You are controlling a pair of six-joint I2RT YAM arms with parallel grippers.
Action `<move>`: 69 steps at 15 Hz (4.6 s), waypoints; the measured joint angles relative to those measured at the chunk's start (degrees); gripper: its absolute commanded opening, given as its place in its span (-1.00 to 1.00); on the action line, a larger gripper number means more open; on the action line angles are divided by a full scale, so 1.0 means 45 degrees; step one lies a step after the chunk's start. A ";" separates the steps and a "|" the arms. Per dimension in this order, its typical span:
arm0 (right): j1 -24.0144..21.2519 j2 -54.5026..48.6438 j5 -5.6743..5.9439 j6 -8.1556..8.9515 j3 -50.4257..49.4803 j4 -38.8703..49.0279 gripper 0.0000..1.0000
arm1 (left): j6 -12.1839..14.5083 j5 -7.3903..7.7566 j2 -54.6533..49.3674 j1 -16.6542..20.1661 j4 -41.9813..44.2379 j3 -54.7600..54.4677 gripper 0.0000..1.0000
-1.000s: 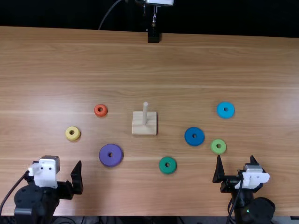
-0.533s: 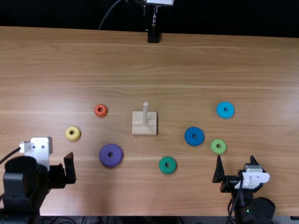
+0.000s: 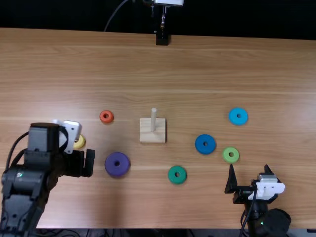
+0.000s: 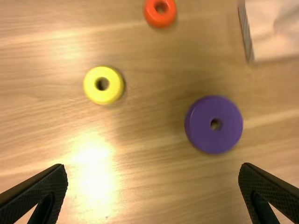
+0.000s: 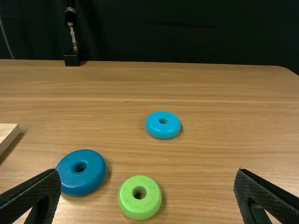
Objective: Build the Hanoi tower: stack the rings onto the peg from bottom to top in this color order: purple, dark blue, light blue, dark green, light green, yellow, orange.
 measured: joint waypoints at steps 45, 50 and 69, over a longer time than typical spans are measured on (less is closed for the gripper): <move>0.0005 0.0000 0.0000 -0.0005 0.0005 -0.0005 1.00 | 0.0724 -0.1345 0.6465 -0.5056 0.4231 -0.0767 1.00; 0.0000 0.0000 0.0005 -0.0005 0.0005 -0.0010 1.00 | 0.0724 -0.1307 0.6465 -0.5061 0.4221 -0.0767 1.00; 0.0000 0.0000 0.0000 0.0000 0.0005 0.0000 1.00 | 0.0763 -0.1399 0.6426 -0.5022 -0.4313 0.5960 -0.76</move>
